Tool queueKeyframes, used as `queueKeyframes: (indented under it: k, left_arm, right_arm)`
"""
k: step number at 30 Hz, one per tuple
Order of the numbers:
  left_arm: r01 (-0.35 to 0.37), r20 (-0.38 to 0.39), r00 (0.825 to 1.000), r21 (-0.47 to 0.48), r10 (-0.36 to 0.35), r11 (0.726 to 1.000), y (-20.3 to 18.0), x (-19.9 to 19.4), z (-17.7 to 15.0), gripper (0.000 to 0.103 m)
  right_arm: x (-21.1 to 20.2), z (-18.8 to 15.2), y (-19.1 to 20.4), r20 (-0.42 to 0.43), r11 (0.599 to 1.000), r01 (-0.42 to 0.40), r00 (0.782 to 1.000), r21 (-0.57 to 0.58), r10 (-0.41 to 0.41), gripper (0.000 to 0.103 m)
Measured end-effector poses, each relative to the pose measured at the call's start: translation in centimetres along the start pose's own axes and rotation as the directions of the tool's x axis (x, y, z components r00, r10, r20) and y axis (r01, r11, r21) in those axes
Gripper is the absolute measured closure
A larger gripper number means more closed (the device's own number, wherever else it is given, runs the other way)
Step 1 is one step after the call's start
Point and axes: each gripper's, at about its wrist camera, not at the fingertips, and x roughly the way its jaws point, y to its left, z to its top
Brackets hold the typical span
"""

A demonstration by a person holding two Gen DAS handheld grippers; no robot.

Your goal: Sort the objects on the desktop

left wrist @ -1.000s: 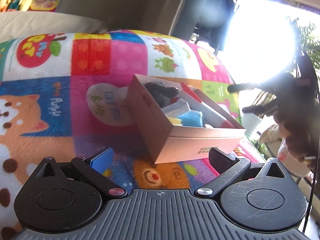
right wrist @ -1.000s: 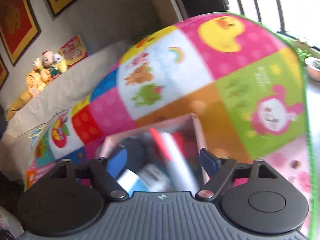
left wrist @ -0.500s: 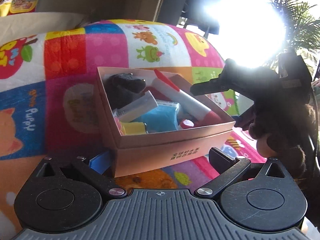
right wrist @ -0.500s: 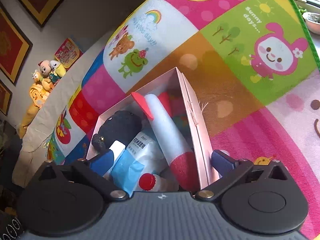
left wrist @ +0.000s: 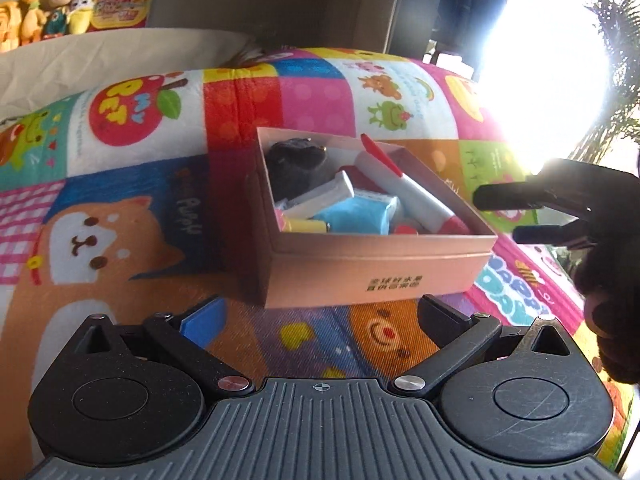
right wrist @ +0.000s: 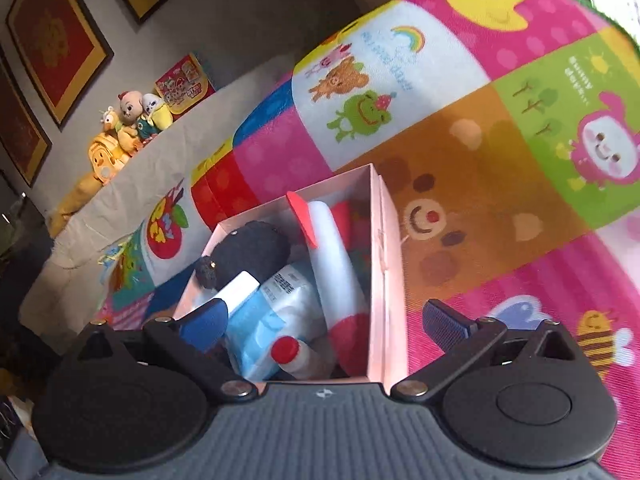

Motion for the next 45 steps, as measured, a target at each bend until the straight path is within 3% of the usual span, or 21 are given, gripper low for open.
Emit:
queueKeyframes:
  k: [5,8,12,15,18,21,23,26,29,31,33,37,45]
  left_arm:
    - [-0.109,-0.016,0.994,0.087,0.111,0.990,-1.4,-1.9,-2.2,0.000]
    - [-0.125,-0.015,0.992,0.105,0.127,0.987,-2.0,-1.8,-2.4,0.000]
    - [-0.143,-0.004,0.989,0.103,0.144,0.984,-2.1,-0.4,-0.8,0.000]
    - [-0.168,-0.009,0.985,0.102,0.170,0.980,-1.8,0.8,-0.2,0.000]
    - [-0.179,-0.021,0.983,0.105,0.182,0.978,-1.4,1.8,-0.1,0.000]
    - [-0.196,-0.027,0.980,0.101,0.199,0.975,-0.9,2.5,0.0,0.000]
    - [-0.211,-0.032,0.976,0.080,0.214,0.974,-0.5,2.6,0.1,0.000]
    - [-0.211,-0.044,0.976,0.058,0.214,0.976,-0.6,1.9,-0.4,0.000]
    - [-0.211,-0.044,0.976,0.061,0.213,0.976,-1.5,1.1,-1.7,0.000]
    - [-0.199,-0.043,0.979,0.037,0.201,0.979,-2.0,1.1,-2.5,0.000]
    - [-0.185,-0.050,0.981,0.031,0.186,0.982,-2.6,1.5,-3.1,0.000]
    - [-0.244,-0.058,0.967,0.080,0.249,0.966,-3.8,2.8,-3.3,0.000]
    - [-0.253,-0.055,0.965,0.059,0.256,0.966,-3.7,3.5,-3.0,0.000]
  right_arm:
    - [-4.6,-5.5,1.0,0.007,0.982,0.103,0.995,-0.158,-0.103,0.000]
    - [-5.7,-8.3,1.7,0.010,0.963,0.135,0.991,-0.233,-0.136,0.000]
    - [-2.8,-7.0,1.7,0.036,0.931,0.252,0.967,-0.264,-0.252,0.000]
    - [-0.2,-5.1,0.5,0.005,0.943,0.254,0.966,-0.214,-0.259,0.000]
    - [0.9,-4.1,0.0,0.039,0.939,0.293,0.956,-0.182,-0.291,0.000]
    - [1.3,-3.7,-0.4,0.015,0.951,0.264,0.964,-0.160,-0.265,0.000]
    - [1.2,-4.0,-0.3,0.033,0.945,0.276,0.961,-0.177,-0.275,0.000]
    - [0.8,-4.8,-0.2,0.064,0.921,0.344,0.939,-0.185,-0.338,0.000]
    - [0.0,-6.3,-0.7,-0.021,0.952,0.255,0.965,-0.166,-0.262,0.000]
    - [-0.4,-8.1,-0.4,-0.057,0.956,0.236,0.967,-0.173,-0.249,0.000]
    - [-0.9,-9.6,0.8,-0.011,0.926,0.290,0.953,-0.241,-0.301,0.000]
    - [-0.7,-10.2,2.1,0.003,0.893,0.327,0.940,-0.309,-0.342,0.000]
    - [-0.8,-10.4,0.9,0.024,0.923,0.309,0.950,-0.228,-0.312,0.000]
